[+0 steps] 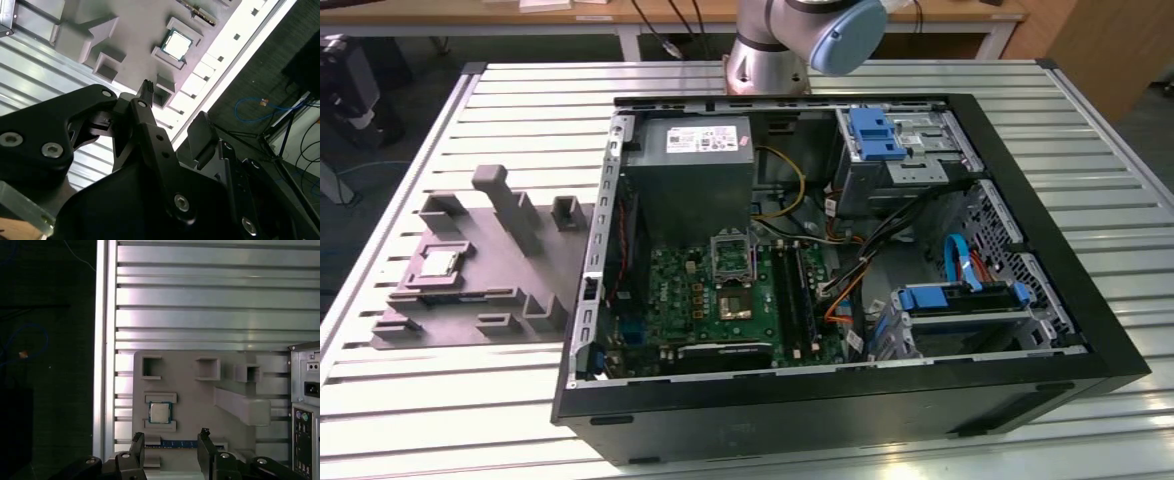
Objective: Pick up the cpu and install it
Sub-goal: 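Pick up the cpu and move it towards the insertion slot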
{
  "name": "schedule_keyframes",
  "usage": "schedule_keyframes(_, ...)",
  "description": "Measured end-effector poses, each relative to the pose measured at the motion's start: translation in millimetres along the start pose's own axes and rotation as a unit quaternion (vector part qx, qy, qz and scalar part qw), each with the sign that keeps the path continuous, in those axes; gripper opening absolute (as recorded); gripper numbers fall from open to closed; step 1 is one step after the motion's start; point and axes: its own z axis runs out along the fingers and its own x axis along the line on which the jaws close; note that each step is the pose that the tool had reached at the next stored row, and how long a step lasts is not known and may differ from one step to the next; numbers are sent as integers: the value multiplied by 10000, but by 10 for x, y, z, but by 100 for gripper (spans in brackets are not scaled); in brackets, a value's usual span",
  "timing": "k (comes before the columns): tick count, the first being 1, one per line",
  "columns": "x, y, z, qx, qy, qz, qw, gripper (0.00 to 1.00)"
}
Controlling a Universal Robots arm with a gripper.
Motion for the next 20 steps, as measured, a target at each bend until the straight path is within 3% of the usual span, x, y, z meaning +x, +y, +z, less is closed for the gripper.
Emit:
schedule_keyframes(7,2,-11,93,0,0,2,10000,55)
schedule_keyframes(20,2,-11,111,0,0,2,10000,55)
